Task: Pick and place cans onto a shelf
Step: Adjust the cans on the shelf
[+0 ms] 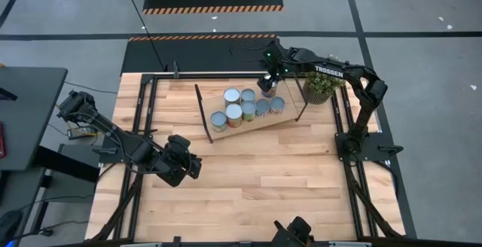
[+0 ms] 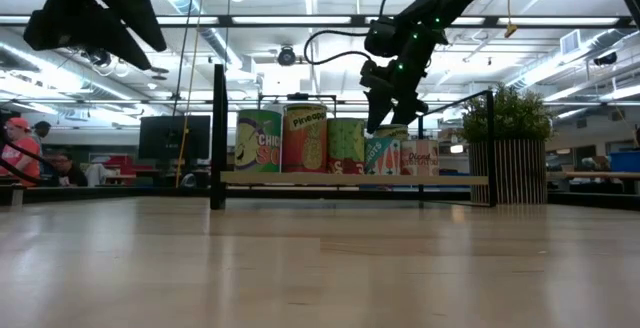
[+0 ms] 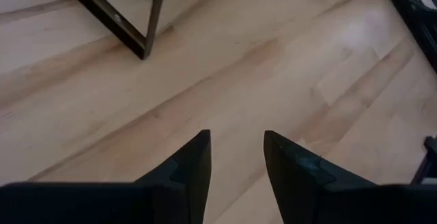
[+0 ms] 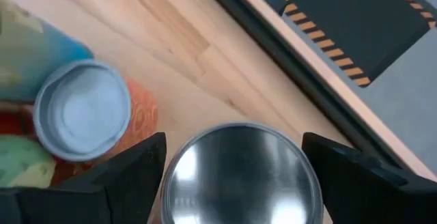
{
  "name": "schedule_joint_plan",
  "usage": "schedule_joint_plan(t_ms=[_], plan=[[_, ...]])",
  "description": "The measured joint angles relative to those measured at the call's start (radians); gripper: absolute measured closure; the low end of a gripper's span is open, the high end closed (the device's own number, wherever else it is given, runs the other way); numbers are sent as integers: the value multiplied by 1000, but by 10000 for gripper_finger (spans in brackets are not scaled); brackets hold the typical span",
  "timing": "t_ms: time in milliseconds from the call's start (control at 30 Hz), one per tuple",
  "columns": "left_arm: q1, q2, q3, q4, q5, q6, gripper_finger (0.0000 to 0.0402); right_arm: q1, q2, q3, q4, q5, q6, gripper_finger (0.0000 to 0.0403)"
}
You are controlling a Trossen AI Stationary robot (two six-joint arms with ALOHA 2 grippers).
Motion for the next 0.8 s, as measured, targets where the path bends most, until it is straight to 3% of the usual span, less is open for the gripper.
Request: schedule_joint_plan(t_ms=[333, 800], plan=[[-1, 0, 0, 36, 8, 39, 260, 34, -2, 6, -77, -22, -15, 54], [-1, 0, 0, 147, 20, 99, 260, 36, 4, 93, -78, 31, -104, 54]])
